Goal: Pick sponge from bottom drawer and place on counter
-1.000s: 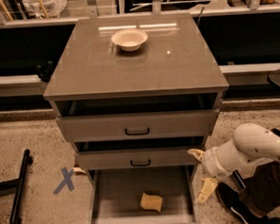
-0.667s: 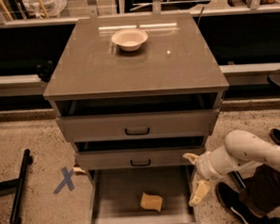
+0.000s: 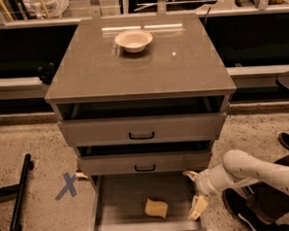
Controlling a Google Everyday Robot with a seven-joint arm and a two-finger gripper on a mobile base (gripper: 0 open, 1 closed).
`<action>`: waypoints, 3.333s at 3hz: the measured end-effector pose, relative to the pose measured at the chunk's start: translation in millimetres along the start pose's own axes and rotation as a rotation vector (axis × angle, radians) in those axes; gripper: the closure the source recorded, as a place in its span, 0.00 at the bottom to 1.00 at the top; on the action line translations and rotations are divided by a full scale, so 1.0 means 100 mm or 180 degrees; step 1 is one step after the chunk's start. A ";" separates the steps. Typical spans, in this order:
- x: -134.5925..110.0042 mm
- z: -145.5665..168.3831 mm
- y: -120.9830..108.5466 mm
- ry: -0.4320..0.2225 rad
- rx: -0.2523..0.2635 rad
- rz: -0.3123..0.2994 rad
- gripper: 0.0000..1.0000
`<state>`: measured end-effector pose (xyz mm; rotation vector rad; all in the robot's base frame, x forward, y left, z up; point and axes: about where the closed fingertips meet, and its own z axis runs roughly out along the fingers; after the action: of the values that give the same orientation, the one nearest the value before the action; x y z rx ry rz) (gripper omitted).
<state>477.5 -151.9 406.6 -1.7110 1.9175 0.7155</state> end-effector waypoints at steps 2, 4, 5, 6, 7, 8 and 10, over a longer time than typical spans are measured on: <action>0.19 0.24 -0.03 -0.0021 -0.0044 0.0077 0.00; 0.63 0.98 -0.21 -0.0076 -0.0003 0.0100 0.00; 0.73 1.21 -0.28 -0.0096 0.0035 0.0066 0.00; 0.79 1.39 -0.40 -0.0169 0.0154 0.0020 0.00; 0.80 1.61 -0.56 -0.0242 0.0252 -0.0045 0.00; 0.81 1.76 -0.66 -0.0282 0.0270 -0.0068 0.00; 0.84 2.32 -0.81 -0.0251 0.0238 -0.0061 0.00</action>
Offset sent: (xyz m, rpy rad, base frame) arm 0.0063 0.0005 -0.0854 0.0194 0.0661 -0.0343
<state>549.7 -69.0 170.7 -1.6298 1.8486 0.6850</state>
